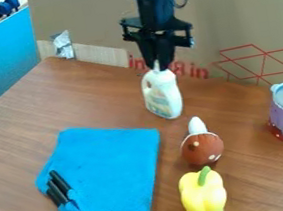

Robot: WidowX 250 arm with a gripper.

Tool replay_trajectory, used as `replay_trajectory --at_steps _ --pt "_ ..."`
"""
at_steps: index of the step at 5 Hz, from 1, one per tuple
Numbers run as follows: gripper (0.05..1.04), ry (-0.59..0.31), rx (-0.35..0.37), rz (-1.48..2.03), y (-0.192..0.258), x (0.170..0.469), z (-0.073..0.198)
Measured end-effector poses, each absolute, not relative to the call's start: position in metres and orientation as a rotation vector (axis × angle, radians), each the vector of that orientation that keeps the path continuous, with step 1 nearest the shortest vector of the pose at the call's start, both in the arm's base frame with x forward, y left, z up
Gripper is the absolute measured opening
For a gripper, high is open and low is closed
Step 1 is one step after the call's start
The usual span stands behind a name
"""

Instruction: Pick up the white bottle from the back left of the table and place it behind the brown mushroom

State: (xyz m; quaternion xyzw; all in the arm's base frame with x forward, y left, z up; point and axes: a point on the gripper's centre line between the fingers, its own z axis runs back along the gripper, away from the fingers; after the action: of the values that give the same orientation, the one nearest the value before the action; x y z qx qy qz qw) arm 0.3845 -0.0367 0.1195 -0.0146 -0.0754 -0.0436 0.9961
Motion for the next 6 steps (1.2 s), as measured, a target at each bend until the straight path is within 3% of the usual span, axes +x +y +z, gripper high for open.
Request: replay_trajectory --at_steps 2,3,4,5,6 --pt "0.304 -0.158 -0.037 -0.082 -0.039 0.386 0.119" --pt "0.596 -0.139 -0.029 -0.086 -0.037 0.383 0.118" --pt "0.898 -0.192 -0.027 -0.076 -0.036 0.388 0.124" --pt "1.009 -0.283 -0.028 -0.057 -0.036 0.389 0.149" --pt "1.005 -0.33 -0.016 -0.085 -0.045 0.38 0.17"
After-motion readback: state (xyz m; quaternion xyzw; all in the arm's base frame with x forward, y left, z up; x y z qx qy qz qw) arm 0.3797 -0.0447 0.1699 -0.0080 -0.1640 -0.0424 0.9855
